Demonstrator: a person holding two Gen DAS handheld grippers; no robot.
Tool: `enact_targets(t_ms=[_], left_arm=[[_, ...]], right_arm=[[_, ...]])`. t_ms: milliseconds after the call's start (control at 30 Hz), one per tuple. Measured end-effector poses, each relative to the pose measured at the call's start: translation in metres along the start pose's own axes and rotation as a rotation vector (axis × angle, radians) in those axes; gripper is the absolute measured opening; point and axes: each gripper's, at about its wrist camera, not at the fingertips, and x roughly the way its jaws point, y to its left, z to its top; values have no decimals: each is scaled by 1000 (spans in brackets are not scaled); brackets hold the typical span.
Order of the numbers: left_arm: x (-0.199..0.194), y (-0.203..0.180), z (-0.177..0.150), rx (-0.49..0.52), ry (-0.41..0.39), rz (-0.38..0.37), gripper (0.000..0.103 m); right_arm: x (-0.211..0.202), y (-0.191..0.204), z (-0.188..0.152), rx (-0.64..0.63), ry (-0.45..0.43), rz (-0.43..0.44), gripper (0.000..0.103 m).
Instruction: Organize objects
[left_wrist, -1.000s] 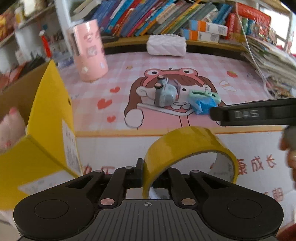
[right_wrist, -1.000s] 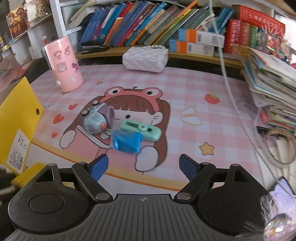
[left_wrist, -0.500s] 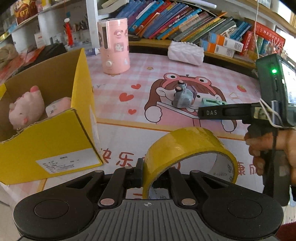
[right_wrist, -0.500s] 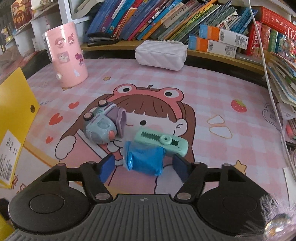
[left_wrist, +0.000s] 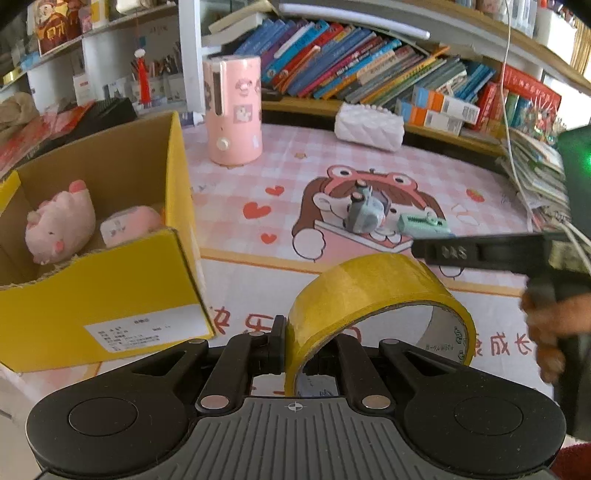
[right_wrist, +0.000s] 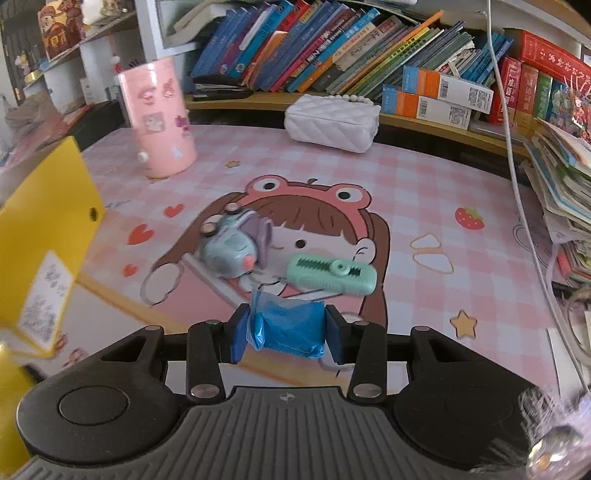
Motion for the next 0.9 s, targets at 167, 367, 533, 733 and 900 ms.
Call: enact_targets(t_ms=[167, 367, 533, 733, 900], left_arm=[[-13, 16, -1, -23, -37, 3, 6], [-29, 40, -9, -51, -66, 1, 6], [-44, 64, -21, -78, -82, 2, 6], [-63, 98, -41, -124, -76, 10, 6], [-81, 123, -57, -151, -83, 25, 6]], right_arm=[[-32, 15, -8, 11, -1, 31, 39], [-53, 48, -20, -24, 0, 61, 39], [-63, 81, -29, -76, 3, 75, 39], [-76, 116, -42, -100, 12, 84, 39], [-85, 149, -52, -125, 14, 101, 39]])
